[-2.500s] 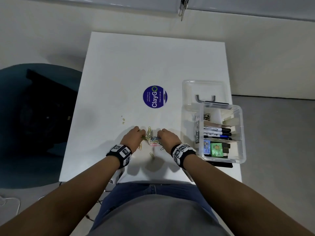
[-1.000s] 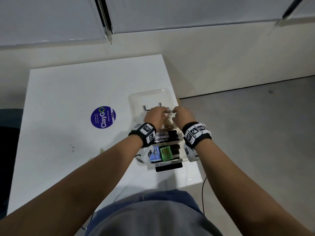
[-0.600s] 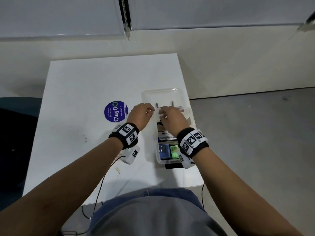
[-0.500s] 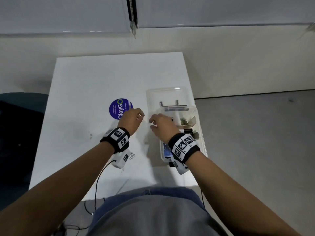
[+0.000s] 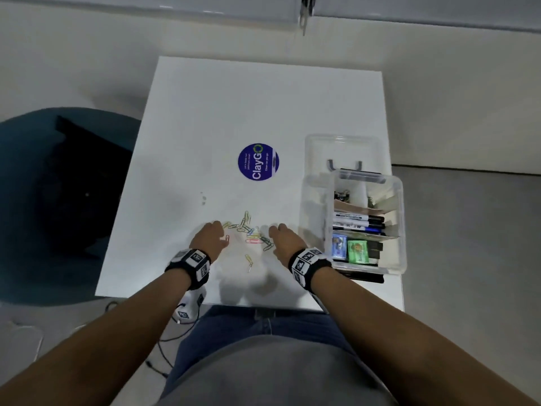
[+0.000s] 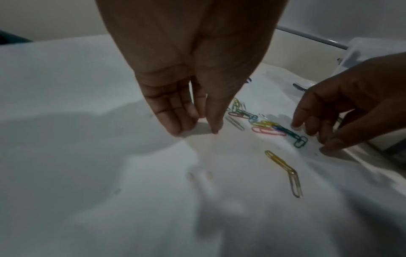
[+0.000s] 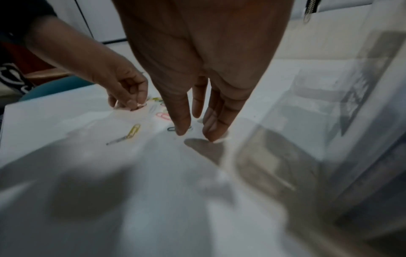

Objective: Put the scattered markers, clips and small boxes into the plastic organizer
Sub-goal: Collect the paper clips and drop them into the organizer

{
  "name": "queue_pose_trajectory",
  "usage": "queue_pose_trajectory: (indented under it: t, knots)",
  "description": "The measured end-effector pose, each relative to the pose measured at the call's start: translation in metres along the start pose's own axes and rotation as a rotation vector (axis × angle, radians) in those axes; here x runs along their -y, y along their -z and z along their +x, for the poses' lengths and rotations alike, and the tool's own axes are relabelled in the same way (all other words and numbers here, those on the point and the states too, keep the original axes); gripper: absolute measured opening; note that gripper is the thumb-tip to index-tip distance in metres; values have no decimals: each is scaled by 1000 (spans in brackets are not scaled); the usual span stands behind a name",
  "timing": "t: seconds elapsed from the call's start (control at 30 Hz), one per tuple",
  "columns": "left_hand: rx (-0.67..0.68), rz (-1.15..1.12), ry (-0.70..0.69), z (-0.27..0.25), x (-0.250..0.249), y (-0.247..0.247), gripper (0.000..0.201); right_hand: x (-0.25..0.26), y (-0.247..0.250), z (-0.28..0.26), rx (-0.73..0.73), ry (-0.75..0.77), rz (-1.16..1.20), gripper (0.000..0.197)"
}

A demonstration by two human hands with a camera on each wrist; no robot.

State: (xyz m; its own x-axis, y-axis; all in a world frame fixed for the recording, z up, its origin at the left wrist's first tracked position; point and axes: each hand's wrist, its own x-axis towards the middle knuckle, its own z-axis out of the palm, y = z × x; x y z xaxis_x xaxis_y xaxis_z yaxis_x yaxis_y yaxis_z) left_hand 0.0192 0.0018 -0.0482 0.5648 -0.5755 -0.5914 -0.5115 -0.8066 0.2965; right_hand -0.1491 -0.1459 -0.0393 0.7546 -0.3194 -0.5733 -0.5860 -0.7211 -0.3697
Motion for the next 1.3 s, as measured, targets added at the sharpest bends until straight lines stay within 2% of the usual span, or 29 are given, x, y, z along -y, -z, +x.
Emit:
queue_pose_trajectory:
  t: [0.1, 0.3, 0.33, 0.4, 0.47, 0.5, 0.63, 0.77, 0.9, 1.07, 1.3]
  knots:
    - [-9, -50, -89, 0, -8, -9, 6, 5, -11, 8, -25, 30, -22, 41]
    - [-78, -131, -226, 7, -13, -6, 14, 21, -11, 28, -88, 39, 62, 30]
    - [-109, -139, -231, 7, -11, -4, 22, 22, -10, 30, -110, 23, 93, 34]
    - [-134, -97, -190, 7, -4, 0, 55, 23, -7, 30, -141, 2, 122, 53]
    - [-95, -9, -129, 6, 0, 3, 89, 23, -7, 31, -144, -1, 74, 73]
    - [-70, 24, -126, 6, -1, 3, 95, 24, -8, 32, -133, 6, 39, 76]
    - [-19, 10, -246, 10, -16, -4, 76, 35, -12, 40, -125, 50, 0, 50]
    - [-24, -52, -304, 17, -23, -5, 55, 40, -6, 40, -89, 73, -33, 51]
    - [-32, -37, -322, 25, -22, -3, 27, 36, -5, 43, -66, 38, -37, 43]
    - [8, -81, -319, 29, -20, -1, 16, 25, 1, 44, -67, -37, 52, 27]
    - [29, -121, -306, 31, -15, 4, 14, 13, 17, 36, -141, -101, 267, 12]
